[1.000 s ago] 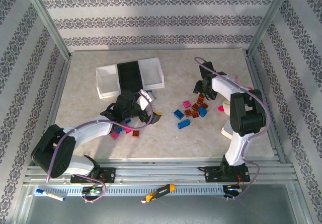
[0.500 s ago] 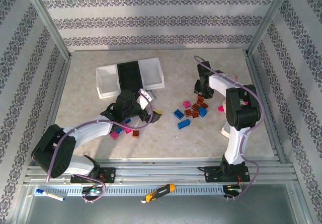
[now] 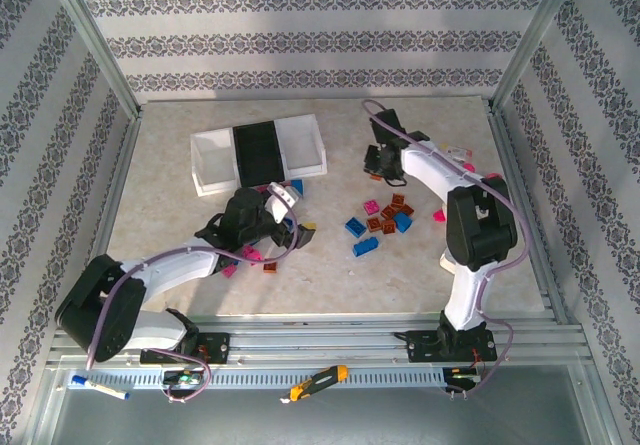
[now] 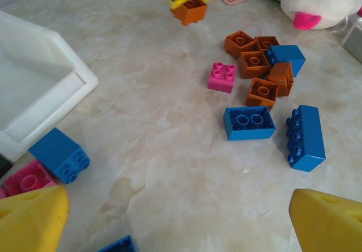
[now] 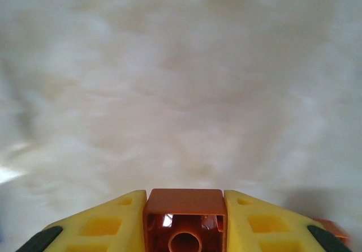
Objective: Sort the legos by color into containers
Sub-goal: Pick up the lego from the middle-right of the table, then place the lego in the container.
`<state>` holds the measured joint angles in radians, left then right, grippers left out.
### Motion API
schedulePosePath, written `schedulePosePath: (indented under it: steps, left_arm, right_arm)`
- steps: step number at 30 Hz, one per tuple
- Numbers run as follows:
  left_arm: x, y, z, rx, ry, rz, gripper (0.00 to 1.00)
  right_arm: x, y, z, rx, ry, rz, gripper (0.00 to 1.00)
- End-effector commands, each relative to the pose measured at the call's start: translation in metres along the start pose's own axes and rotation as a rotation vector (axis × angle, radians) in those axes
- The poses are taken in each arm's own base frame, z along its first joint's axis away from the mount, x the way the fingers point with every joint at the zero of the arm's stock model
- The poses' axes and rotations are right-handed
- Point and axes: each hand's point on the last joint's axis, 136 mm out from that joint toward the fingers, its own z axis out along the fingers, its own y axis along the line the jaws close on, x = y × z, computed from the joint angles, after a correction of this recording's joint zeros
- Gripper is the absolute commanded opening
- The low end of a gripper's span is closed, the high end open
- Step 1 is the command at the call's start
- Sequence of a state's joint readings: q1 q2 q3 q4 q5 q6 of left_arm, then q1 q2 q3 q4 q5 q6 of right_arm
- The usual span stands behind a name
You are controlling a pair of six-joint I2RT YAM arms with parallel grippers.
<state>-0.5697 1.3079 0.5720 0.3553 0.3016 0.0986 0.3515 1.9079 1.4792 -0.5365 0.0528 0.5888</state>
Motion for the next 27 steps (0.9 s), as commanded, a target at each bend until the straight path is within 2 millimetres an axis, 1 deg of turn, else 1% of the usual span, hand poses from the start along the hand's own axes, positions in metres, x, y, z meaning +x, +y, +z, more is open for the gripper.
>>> schedulePosePath:
  steps: [1,2,6,9,11,13,14,17,19,21,24,27]
  left_arm:
    - [-0.004,0.001,-0.012,-0.044,-0.022,-0.018,0.99]
    - [-0.003,0.002,-0.016,-0.055,-0.021,-0.019,0.99]
    - [0.0,0.006,-0.028,-0.093,-0.018,-0.027,0.99]
    - [0.002,0.009,-0.035,-0.122,-0.014,-0.034,0.99]
    - [0.004,0.012,-0.04,-0.144,-0.011,-0.044,0.99]
    - [0.005,0.016,-0.044,-0.174,-0.003,-0.071,0.99]
    - [0.006,0.019,-0.046,-0.193,0.003,-0.088,0.99]
    - [0.009,0.028,-0.051,-0.248,0.025,-0.141,0.99]
    - [0.011,0.036,-0.054,-0.302,0.05,-0.194,0.99]
    - [0.017,0.052,-0.059,-0.404,0.09,-0.276,0.99]
    - [0.026,0.071,-0.069,-0.55,0.161,-0.398,0.99]
    - [0.032,0.078,-0.07,-0.61,0.232,-0.448,0.99]
  right_arm:
    - [-0.021,0.061,-0.023,-0.132,-0.103,-0.102,0.31]
    - [-0.022,0.076,-0.022,-0.155,-0.115,-0.125,0.31]
    - [-0.023,0.124,-0.013,-0.221,-0.133,-0.204,0.31]
    - [-0.024,0.15,0.001,-0.236,-0.143,-0.266,0.31]
    - [-0.023,0.161,0.013,-0.238,-0.136,-0.283,0.31]
    - [-0.026,0.171,0.02,-0.244,-0.14,-0.295,0.31]
    - [-0.026,0.173,0.027,-0.239,-0.139,-0.301,0.31]
    - [-0.029,0.18,0.036,-0.236,-0.155,-0.319,0.32]
    - [-0.033,0.185,0.036,-0.242,-0.166,-0.33,0.38]
    - [-0.038,0.188,0.03,-0.25,-0.183,-0.339,0.47]
    - [-0.046,0.191,0.012,-0.266,-0.218,-0.361,0.63]
    - [-0.048,0.191,-0.008,-0.285,-0.245,-0.379,0.77]
